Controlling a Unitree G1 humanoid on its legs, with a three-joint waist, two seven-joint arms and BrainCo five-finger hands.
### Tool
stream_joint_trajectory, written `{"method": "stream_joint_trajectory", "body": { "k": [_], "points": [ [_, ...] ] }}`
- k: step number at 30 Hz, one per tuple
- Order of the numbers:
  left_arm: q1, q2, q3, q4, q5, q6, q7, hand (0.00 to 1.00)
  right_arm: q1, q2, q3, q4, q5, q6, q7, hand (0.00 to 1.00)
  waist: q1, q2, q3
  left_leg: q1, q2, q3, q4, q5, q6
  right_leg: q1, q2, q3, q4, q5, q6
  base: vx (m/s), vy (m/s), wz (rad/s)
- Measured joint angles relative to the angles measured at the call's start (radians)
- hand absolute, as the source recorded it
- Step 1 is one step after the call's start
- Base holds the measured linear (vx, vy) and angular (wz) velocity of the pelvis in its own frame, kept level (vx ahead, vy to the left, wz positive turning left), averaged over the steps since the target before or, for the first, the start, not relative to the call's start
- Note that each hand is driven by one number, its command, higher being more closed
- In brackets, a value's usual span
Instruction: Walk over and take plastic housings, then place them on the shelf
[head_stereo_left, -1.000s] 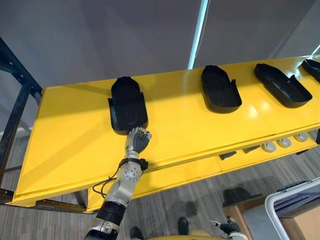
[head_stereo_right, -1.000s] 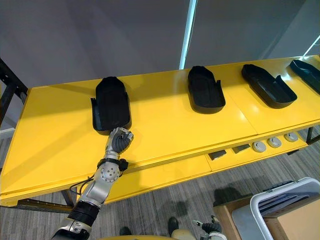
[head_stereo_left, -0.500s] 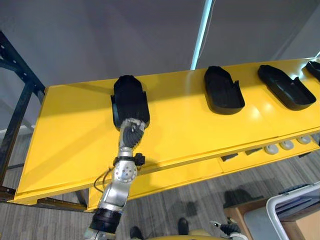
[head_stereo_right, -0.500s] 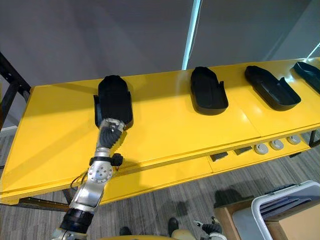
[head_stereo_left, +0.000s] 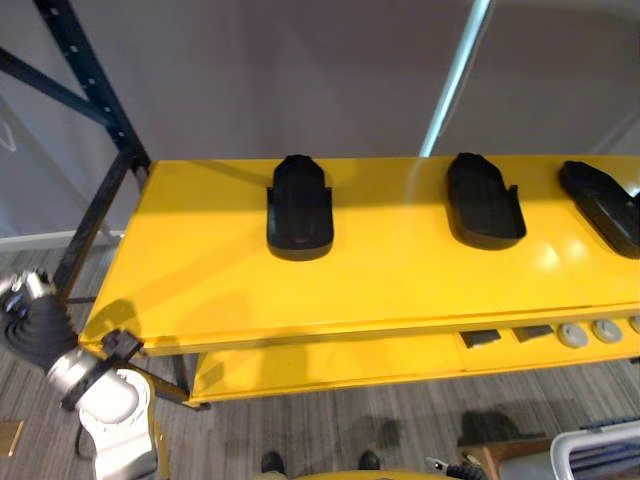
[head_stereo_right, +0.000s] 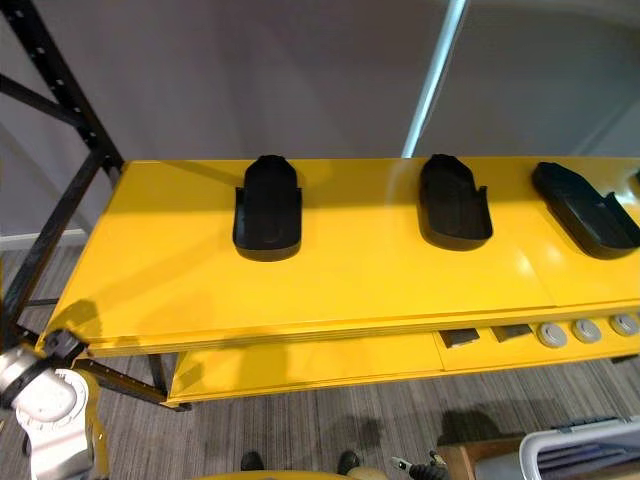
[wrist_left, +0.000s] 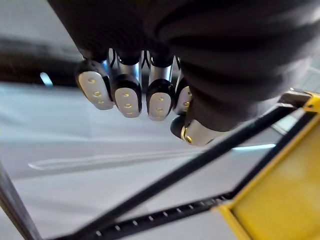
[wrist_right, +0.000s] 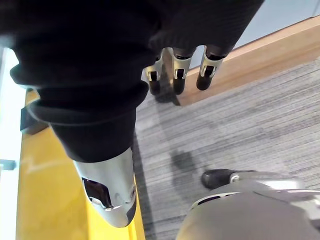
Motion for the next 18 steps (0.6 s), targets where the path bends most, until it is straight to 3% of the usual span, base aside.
{"method": "stream_joint_trajectory", "body": {
  "k": [5, 10, 18],
  "points": [
    [0.001, -0.015, -0.060, 0.380, -0.024, 0.096, -0.173, 0.00, -0.008, 0.044, 0.084, -0.054, -0.001, 0.009, 0.008, 0.00, 0.002, -0.013, -0.009, 0.014, 0.003, 0.034, 0.001, 0.000, 0.001, 0.000, -0.009, -0.012, 0.031, -0.027, -0.003, 0.00, 0.005, 0.05],
    [-0.024, -0.006, -0.147, 0.708, -0.024, 0.119, -0.310, 0.00, -0.001, 0.051, 0.075, -0.104, 0.000, 0.020, 0.008, 0.00, -0.001, -0.020, -0.014, 0.033, -0.009, 0.037, 0.001, -0.005, 0.008, -0.001, -0.023, -0.013, 0.070, -0.059, 0.000, 0.01, 0.010, 0.00],
    [-0.090, 0.004, -0.161, 0.971, -0.001, 0.122, -0.367, 0.00, -0.001, 0.051, 0.017, -0.085, 0.021, 0.020, 0.007, 0.00, -0.002, -0.001, -0.008, 0.043, -0.035, 0.037, 0.001, -0.006, 0.012, 0.005, -0.039, -0.011, 0.065, -0.072, 0.014, 0.08, 0.020, 0.01]
  ]
}}
